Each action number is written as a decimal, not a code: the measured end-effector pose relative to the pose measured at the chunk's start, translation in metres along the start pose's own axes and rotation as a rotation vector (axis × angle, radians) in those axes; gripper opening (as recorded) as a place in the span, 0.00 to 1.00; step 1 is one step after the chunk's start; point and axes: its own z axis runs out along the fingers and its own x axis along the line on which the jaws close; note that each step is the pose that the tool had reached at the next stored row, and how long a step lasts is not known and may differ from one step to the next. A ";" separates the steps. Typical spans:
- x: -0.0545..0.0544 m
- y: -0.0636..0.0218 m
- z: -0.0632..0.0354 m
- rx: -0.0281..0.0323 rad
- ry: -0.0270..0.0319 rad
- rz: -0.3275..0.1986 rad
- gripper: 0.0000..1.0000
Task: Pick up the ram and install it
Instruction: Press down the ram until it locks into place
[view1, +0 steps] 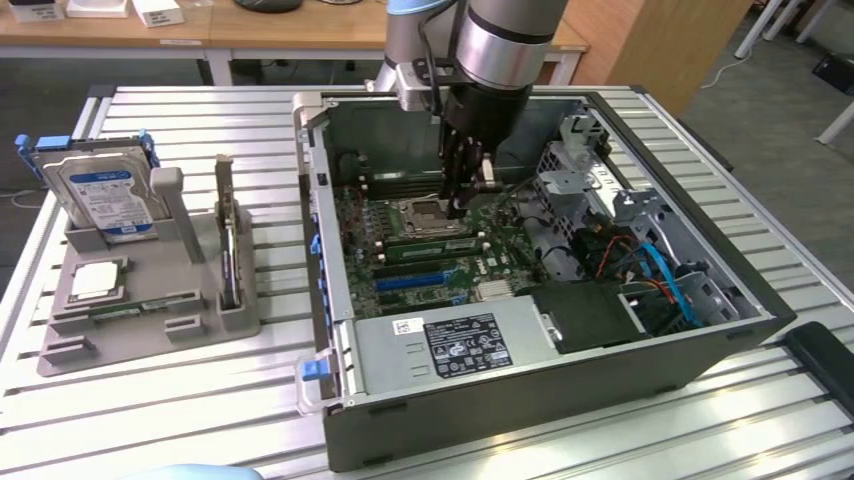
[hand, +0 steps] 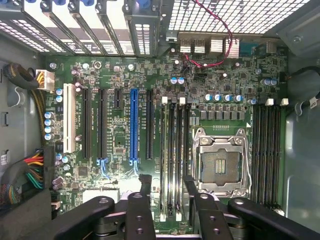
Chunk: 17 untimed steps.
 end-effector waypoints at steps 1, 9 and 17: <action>0.000 0.0000 0.0000 0.0000 0.0000 0.000 0.36; 0.000 0.0000 0.0000 0.0000 0.0000 0.000 0.10; 0.000 -0.0108 -0.0005 -0.0001 -0.0001 0.000 0.10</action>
